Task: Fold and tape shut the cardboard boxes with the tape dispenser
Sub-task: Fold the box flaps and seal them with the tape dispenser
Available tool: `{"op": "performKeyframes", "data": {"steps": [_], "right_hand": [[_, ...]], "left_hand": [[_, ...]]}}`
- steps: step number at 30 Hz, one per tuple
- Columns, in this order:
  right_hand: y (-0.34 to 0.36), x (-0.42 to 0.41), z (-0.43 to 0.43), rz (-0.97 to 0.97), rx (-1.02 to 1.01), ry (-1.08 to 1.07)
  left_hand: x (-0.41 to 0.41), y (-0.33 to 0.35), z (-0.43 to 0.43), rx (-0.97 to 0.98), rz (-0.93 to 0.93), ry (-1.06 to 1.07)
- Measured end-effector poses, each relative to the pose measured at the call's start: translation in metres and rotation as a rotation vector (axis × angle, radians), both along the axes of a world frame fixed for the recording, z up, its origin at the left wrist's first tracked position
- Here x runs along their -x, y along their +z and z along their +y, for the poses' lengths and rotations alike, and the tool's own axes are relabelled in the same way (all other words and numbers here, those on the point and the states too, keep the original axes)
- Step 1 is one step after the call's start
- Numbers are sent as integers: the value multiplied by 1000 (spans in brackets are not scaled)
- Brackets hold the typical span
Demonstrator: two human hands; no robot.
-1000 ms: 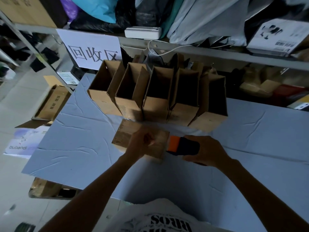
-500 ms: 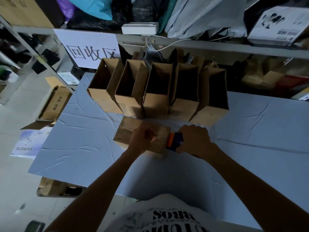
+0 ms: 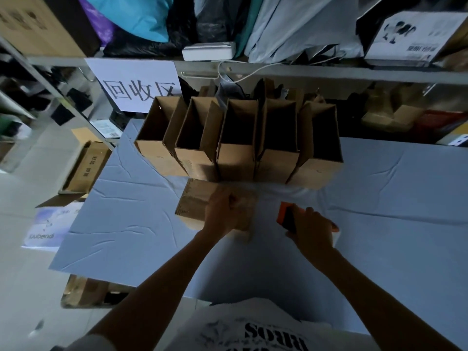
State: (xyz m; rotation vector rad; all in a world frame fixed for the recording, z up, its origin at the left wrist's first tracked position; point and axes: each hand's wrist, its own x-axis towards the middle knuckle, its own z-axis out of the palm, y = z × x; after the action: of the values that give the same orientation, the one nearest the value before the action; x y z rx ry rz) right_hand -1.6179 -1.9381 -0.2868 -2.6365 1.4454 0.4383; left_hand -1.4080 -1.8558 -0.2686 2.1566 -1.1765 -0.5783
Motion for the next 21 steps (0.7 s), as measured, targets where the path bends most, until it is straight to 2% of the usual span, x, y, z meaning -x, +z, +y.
{"op": "performKeyframes", "data": {"steps": [5,7,10,13,15,16,18,19,21], "right_hand": [[-18,-2,-2,-45,-30,-9],[-28,0,6,1,-55,36],[-42,1,15,-43,-134,35],[-37,-7,19,13,-179,-27],[-21,-19,21,33,-52,-19],[-10,-28,22,8,20,6],[6,-49,29,-186,122,84],[12,-61,35,-280,89,92],[21,-84,43,-392,-136,-49]], "left_hand": [[9,0,-9,-189,-161,-38],[4,1,-12,-140,-56,-14],[-12,4,-6,-70,150,-10],[-23,11,7,-21,146,-67],[-25,13,14,45,106,-54],[-27,13,17,77,46,-12],[-36,12,22,91,-117,134],[-42,12,24,80,-170,214],[-56,12,29,43,-184,323]]}}
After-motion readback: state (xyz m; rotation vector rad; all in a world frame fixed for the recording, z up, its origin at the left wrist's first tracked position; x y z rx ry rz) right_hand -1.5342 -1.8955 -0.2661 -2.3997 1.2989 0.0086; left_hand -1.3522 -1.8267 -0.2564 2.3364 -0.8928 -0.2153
